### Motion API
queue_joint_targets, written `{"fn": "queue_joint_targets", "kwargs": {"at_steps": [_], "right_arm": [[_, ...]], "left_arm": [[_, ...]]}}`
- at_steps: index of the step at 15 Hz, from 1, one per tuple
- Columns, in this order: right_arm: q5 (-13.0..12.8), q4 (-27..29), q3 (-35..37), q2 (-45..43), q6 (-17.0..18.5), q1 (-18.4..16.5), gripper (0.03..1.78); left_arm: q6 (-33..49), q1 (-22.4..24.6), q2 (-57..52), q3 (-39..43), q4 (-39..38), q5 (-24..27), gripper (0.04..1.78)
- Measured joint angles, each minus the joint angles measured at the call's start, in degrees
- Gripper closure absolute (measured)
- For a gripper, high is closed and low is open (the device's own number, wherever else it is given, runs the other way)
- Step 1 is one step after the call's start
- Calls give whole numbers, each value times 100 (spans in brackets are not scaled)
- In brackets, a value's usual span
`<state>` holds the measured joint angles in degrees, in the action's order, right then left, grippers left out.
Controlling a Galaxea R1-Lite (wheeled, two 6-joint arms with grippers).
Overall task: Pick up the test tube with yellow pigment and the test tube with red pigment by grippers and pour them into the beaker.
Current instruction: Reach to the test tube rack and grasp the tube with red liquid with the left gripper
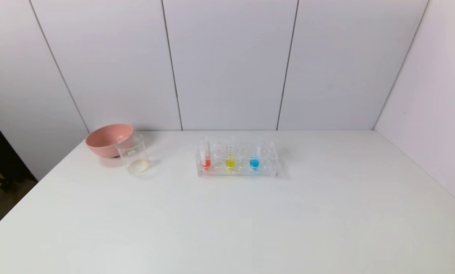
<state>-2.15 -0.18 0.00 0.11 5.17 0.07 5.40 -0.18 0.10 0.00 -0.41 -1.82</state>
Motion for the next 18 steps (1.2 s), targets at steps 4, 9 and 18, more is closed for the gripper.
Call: {"fn": "queue_joint_targets", "kwargs": {"at_steps": [4,9,18], "right_arm": [[2,2,0,0,0,0,10],[2,2,0,0,0,-2,10],[2,2,0,0,0,0,10]], "left_arm": [[-2,0,0,0,0,0,4],[-2,0,0,0,0,0,4],[-11,0,0,0,0,0,4]]}}
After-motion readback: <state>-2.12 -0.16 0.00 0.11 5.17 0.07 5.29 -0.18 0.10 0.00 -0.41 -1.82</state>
